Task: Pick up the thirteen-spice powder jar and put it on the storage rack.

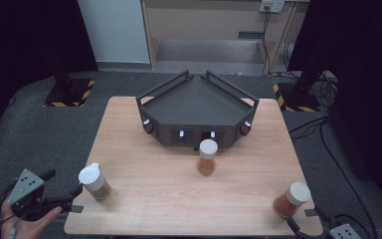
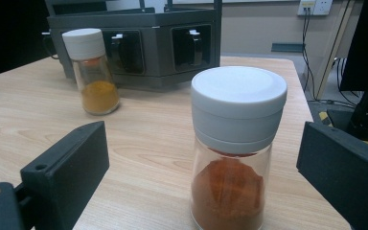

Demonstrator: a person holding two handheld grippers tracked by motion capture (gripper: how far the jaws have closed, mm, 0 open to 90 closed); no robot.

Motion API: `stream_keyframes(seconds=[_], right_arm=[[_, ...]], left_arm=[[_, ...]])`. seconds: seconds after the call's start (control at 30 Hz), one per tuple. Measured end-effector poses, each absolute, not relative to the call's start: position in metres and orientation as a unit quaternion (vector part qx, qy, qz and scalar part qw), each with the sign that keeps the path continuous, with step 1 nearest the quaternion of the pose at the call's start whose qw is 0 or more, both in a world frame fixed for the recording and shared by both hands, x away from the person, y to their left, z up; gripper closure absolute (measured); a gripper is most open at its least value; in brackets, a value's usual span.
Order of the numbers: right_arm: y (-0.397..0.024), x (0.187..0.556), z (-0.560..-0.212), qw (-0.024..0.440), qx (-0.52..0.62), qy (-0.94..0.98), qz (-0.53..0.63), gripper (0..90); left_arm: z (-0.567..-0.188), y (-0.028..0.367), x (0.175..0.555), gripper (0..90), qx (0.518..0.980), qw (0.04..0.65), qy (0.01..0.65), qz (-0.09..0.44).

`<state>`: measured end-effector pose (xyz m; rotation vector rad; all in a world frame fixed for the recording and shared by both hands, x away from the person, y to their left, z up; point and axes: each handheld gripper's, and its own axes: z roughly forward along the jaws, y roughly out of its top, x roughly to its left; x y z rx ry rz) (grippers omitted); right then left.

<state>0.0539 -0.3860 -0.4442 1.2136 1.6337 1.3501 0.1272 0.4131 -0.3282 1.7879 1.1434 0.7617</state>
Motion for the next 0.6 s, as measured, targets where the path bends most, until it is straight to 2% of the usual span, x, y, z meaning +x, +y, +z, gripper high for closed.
stream_keyframes(seconds=[0.6], right_arm=[[-0.386,0.053,-0.444,0.344,0.468,0.625,0.521,4.5]], left_arm=[[-0.330,0.401,0.147,2.8,0.726,0.412,0.468,0.290]])
